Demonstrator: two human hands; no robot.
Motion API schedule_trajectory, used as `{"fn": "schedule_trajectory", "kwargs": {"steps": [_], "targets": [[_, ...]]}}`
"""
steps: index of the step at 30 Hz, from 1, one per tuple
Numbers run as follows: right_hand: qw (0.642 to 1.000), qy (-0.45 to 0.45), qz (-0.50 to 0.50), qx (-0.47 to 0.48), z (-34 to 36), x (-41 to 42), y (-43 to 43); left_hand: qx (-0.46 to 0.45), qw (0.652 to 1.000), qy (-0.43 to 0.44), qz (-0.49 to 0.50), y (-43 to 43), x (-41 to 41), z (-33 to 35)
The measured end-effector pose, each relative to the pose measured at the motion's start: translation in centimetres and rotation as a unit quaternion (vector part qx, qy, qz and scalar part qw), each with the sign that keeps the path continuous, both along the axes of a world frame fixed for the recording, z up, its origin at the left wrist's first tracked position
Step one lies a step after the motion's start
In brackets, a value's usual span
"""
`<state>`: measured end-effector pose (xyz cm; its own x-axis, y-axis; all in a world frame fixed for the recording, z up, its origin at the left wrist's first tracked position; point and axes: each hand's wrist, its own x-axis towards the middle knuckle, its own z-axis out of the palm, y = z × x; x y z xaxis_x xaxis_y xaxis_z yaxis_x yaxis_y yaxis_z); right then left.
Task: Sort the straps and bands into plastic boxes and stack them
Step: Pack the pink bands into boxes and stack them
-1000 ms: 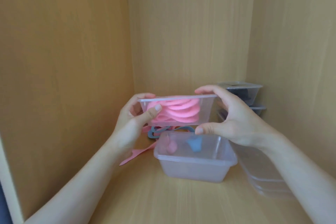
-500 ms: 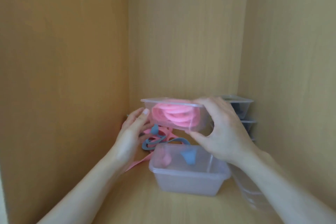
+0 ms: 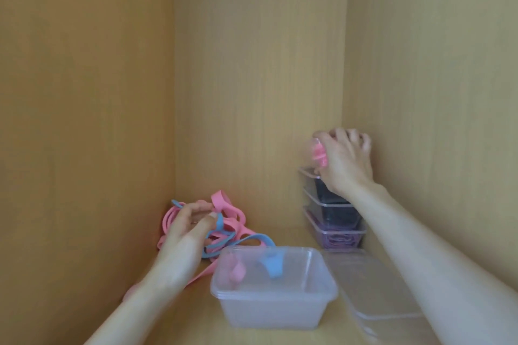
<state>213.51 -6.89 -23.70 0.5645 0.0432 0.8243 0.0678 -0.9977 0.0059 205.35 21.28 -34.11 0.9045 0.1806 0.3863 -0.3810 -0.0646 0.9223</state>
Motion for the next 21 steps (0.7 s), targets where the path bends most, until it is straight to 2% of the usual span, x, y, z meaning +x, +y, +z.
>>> {"fn": "schedule_trajectory", "kwargs": {"steps": [3,8,11,13,15,17,18,20,21], "targets": [[0.994,0.088,0.011,0.064,-0.2,0.9,-0.7,0.002,1.000,0.001,0.002,0.0,0.0,-0.1],[0.994,0.089,-0.007,0.057,-0.6,0.9,-0.5,0.008,1.000,-0.002,0.009,-0.2,0.3,-0.4],[1.000,-0.004,0.002,0.023,-1.1,0.3,0.3,0.012,1.000,0.002,0.014,-0.1,0.5,-0.5],[0.992,-0.102,0.075,0.008,-1.4,-0.2,1.2,0.018,1.000,0.009,0.020,0.1,0.6,-0.5],[0.971,-0.144,0.191,0.011,-1.5,-1.0,2.7,0.022,0.999,0.012,0.043,0.5,0.8,-0.4],[0.955,-0.086,0.282,0.021,-1.8,-1.4,4.7,0.018,0.997,0.012,0.078,1.2,1.0,-0.3],[0.952,-0.022,0.306,0.024,-2.0,-1.6,5.7,0.026,0.995,0.012,0.099,1.6,1.1,-0.3],[0.932,0.171,0.319,0.028,-2.5,-1.7,7.1,0.061,0.989,0.018,0.137,2.3,1.3,-0.4],[0.908,0.281,0.309,0.022,-2.9,-1.7,7.6,0.084,0.985,0.023,0.151,2.6,1.4,-0.5]]}}
